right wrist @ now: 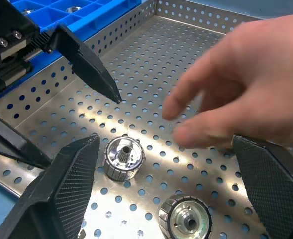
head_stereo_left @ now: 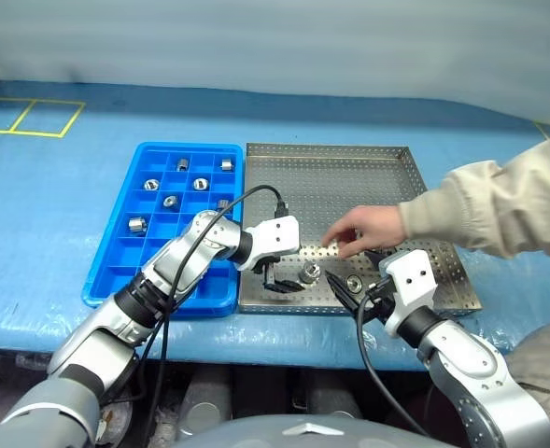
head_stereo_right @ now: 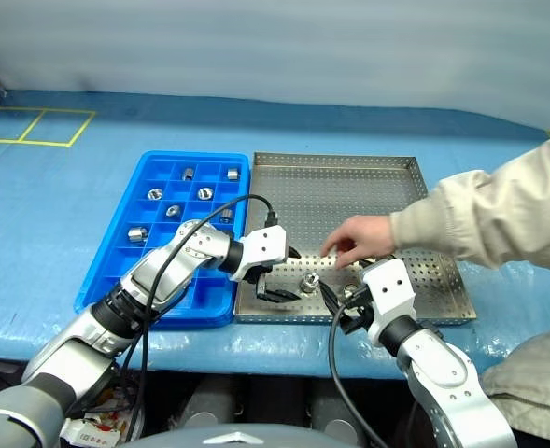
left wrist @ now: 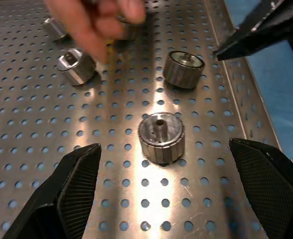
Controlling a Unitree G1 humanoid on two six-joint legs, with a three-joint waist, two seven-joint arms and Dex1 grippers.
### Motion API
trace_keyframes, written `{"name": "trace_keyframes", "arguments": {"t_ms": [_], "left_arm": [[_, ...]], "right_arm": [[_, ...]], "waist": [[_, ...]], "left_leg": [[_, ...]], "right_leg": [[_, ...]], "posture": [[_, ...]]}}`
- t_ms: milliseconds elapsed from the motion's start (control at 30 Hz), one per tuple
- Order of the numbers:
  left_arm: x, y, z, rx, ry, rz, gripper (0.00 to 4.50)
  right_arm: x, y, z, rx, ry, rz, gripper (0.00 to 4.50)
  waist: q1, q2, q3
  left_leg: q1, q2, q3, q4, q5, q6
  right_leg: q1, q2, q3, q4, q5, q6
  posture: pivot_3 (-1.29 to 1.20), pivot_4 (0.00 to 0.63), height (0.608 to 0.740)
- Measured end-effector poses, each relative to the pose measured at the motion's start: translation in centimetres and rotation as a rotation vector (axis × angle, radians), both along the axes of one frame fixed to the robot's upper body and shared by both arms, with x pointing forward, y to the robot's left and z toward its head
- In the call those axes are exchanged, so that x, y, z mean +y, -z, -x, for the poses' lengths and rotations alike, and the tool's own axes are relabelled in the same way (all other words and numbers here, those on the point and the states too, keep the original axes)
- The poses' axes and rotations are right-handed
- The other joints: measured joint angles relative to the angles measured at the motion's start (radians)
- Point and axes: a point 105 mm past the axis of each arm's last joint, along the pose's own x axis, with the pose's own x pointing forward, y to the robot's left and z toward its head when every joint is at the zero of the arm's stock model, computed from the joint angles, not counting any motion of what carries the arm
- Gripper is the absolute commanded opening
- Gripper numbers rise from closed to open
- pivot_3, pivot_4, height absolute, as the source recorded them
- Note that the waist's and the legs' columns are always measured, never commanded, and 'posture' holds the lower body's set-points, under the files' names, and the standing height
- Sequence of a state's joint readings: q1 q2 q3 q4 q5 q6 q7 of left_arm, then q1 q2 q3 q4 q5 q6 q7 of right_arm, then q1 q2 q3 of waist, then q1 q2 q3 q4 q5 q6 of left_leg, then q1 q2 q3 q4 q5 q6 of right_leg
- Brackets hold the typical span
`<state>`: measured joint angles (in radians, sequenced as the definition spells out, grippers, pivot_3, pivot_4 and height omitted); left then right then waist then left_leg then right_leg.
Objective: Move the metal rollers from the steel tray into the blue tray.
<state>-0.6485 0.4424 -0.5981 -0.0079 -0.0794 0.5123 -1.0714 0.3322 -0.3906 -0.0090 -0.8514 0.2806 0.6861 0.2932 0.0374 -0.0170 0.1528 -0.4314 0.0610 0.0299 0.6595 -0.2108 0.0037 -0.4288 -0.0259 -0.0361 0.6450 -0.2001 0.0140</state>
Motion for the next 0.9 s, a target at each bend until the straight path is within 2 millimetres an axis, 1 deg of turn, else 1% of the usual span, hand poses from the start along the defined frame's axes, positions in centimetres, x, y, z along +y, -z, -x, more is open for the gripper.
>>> {"name": "trace_keyframes", "arguments": {"t_ms": [367,900], "left_arm": [[0.30,0.45,-0.24,-0.012,0.004,-0.031,4.47],[0.36,0.78,-0.06,0.003,-0.002,-0.033,4.47]], "right_arm": [[-0.19,0.07,-0.01,0.000,0.021,0.000,4.50],[0.05,-0.47,-0.38,-0.024,0.003,0.003,4.50]], "waist": [[-0.002,0.000,0.000],[0.000,0.000,0.000]], "left_leg": [[0.000,0.000,0.000,0.000,0.000,0.000],[0.000,0.000,0.000,0.000,0.000,0.000]], "right_leg": [[0.000,0.000,0.000,0.000,0.000,0.000],[0.000,0.000,0.000,0.000,0.000,0.000]], "posture": [[0.05,0.150,0.740],[0.07,0.150,0.740]]}}
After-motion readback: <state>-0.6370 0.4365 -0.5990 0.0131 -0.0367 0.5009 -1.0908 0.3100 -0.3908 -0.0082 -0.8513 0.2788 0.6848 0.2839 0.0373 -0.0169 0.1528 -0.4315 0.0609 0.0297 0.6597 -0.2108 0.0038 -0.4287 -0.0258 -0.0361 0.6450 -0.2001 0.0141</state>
